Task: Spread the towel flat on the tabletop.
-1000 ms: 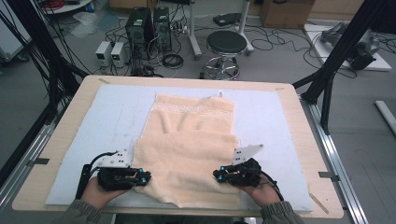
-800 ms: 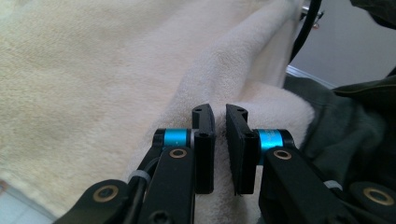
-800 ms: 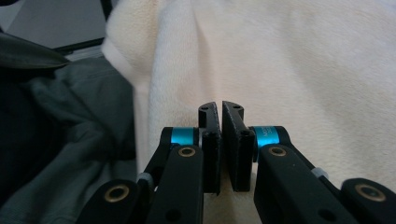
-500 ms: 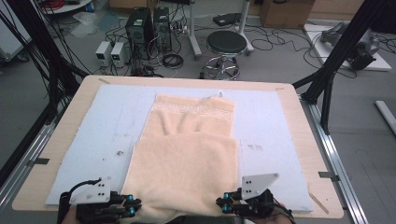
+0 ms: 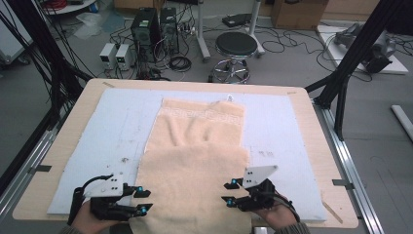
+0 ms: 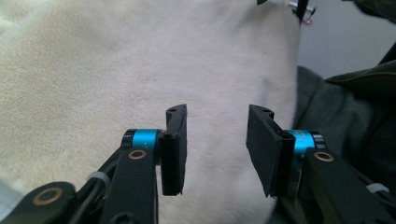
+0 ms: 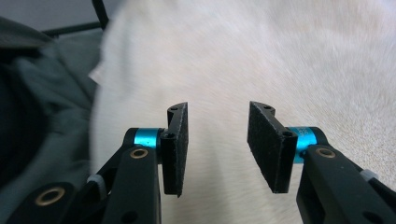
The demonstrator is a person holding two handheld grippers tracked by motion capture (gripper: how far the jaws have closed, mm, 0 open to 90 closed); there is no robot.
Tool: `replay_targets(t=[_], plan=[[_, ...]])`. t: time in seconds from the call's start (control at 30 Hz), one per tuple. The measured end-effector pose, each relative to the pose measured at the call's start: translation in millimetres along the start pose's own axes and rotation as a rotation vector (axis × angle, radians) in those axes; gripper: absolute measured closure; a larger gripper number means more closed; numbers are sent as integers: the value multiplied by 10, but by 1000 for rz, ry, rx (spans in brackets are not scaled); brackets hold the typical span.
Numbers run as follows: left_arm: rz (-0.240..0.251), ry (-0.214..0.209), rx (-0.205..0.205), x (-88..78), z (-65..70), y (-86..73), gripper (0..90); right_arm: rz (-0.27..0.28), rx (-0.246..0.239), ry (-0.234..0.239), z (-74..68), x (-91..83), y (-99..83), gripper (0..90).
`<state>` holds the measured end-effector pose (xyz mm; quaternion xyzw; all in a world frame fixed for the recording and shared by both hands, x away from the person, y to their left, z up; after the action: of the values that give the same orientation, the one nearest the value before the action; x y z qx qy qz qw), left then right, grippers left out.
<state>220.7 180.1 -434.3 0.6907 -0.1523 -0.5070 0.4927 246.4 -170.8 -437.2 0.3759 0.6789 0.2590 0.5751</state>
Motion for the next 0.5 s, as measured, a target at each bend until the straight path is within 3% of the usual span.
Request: replay_targets(t=[0.1,0.2,0.23,0.3,0.37,0.43,0.5], plan=[[-49,0,5,182,-78,-73,547,-52,15,0,186,132,-80,573],[-118,-13,17,311,-110,-189,547,-101,18,15,247,236,-150,610],[-93,-15,15,314,-104,-205,549,-96,9,8,240,235,-155,652],[-92,2,17,308,-104,-212,592,-93,27,25,234,225,-161,774],[-89,6,30,302,-89,-221,711,-91,25,35,219,229,-166,851],[-99,-3,44,294,-66,-217,812,-102,16,27,187,231,-150,861],[-100,-17,55,276,-29,-205,850,-93,10,45,129,221,-123,862]])
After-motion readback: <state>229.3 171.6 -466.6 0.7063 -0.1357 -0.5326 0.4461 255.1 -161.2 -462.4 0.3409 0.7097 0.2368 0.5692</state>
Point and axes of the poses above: each handheld gripper's, and its own axes: x roughly forward along the jaws, y roughly out of its top, z roughly to its right, the point moved 4 cm from there along x, roughly forward along the jaws, and after that the axes turned 14 degrees about y, right-handed, at the moved point
